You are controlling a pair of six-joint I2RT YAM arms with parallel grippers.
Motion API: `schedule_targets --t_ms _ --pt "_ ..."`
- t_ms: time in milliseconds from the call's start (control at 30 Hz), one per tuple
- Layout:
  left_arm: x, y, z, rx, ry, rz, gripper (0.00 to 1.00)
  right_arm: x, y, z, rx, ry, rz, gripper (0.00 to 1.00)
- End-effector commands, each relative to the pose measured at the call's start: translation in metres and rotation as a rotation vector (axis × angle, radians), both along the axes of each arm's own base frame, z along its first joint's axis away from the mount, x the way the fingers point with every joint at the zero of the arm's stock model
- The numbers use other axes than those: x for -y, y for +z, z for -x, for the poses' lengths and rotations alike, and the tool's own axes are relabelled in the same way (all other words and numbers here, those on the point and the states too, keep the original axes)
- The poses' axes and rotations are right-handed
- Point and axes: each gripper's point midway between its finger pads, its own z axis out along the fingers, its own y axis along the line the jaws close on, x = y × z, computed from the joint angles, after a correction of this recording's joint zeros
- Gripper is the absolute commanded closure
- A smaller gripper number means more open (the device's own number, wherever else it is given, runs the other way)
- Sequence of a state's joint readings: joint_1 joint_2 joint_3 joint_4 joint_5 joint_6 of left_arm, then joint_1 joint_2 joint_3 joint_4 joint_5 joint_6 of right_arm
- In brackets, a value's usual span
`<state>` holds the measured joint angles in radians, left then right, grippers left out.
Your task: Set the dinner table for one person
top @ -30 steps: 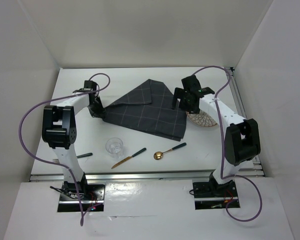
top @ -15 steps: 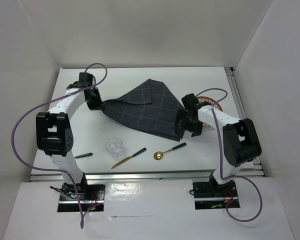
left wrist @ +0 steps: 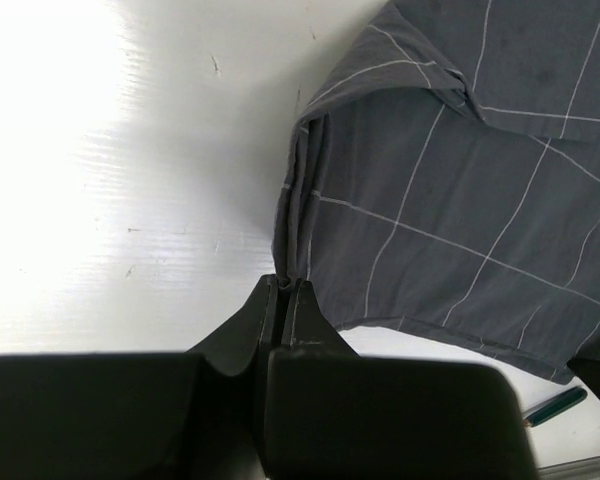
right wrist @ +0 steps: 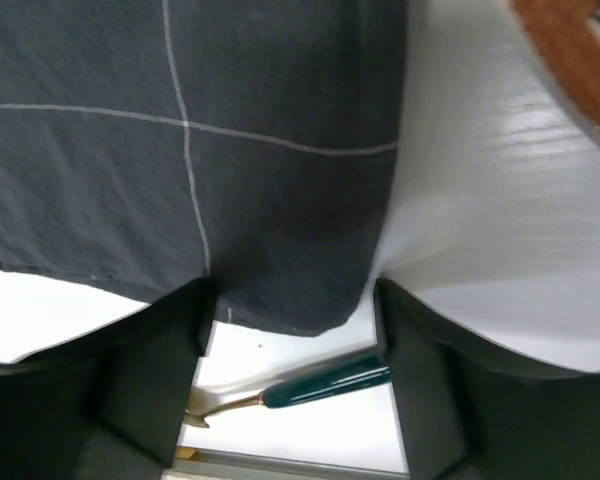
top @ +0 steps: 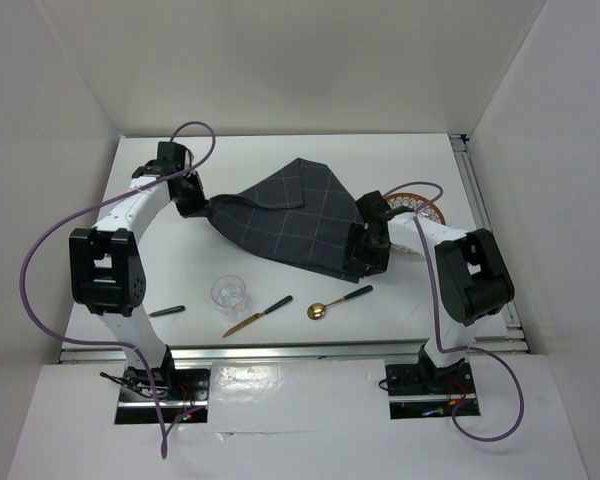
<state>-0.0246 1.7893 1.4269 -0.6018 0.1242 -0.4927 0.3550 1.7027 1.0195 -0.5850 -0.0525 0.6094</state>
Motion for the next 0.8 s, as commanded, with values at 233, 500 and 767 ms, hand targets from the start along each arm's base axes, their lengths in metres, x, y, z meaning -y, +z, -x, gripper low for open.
schedule_targets --t_ms 233,500,767 --pt "0.011 0.028 -0.001 0.064 -0.037 0.012 1.0 -0.013 -0.017 0.007 -0.03 -0.044 -0.013 0.63" --pt "0.011 0.031 -0.004 0.073 -0.038 0.012 1.0 -0.004 -0.026 0.009 -0.064 -0.067 0.046 0.53" --pt "0.011 0.045 -0.008 0.089 -0.028 0.019 1.0 0.001 -0.005 -0.014 -0.009 -0.067 0.123 1.0"
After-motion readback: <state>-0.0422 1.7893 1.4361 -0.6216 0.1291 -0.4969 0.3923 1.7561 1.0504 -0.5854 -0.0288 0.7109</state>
